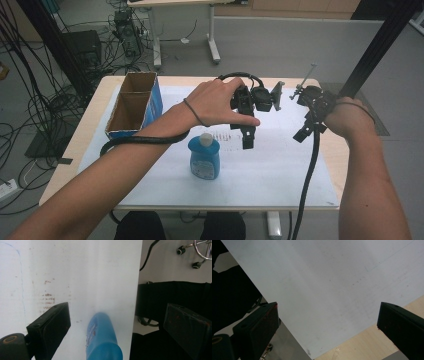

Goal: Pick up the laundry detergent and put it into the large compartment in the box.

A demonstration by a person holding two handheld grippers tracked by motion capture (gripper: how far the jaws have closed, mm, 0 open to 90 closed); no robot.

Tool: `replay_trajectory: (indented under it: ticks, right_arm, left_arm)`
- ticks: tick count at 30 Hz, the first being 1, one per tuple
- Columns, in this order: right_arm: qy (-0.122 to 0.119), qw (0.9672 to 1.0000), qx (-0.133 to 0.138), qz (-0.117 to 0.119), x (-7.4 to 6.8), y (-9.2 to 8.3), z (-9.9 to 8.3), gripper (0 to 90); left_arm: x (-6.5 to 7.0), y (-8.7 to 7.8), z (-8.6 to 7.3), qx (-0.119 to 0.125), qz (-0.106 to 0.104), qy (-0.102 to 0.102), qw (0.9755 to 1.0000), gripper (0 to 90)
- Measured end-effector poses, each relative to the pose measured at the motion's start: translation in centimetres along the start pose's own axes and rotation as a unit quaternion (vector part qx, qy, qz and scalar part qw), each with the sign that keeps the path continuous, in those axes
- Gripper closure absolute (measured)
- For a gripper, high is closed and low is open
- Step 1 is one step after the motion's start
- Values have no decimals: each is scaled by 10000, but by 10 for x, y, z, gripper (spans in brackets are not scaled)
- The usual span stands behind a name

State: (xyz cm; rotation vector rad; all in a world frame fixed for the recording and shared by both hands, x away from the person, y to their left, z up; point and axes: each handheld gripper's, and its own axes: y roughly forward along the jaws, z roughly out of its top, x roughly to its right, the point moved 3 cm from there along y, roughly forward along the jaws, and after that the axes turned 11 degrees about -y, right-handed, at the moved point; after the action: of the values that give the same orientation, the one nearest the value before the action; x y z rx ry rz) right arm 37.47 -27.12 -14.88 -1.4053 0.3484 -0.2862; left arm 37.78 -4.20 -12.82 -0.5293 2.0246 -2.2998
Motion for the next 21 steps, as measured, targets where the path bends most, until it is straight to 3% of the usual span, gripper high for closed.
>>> replay_trajectory:
  ticks: [21]
  right_arm:
    - [47, 10000, -12, -4, -1, -1, -1, 37]
  left_arm:
    - [-4, -9, -7, 99, -37, 55, 9999, 72]
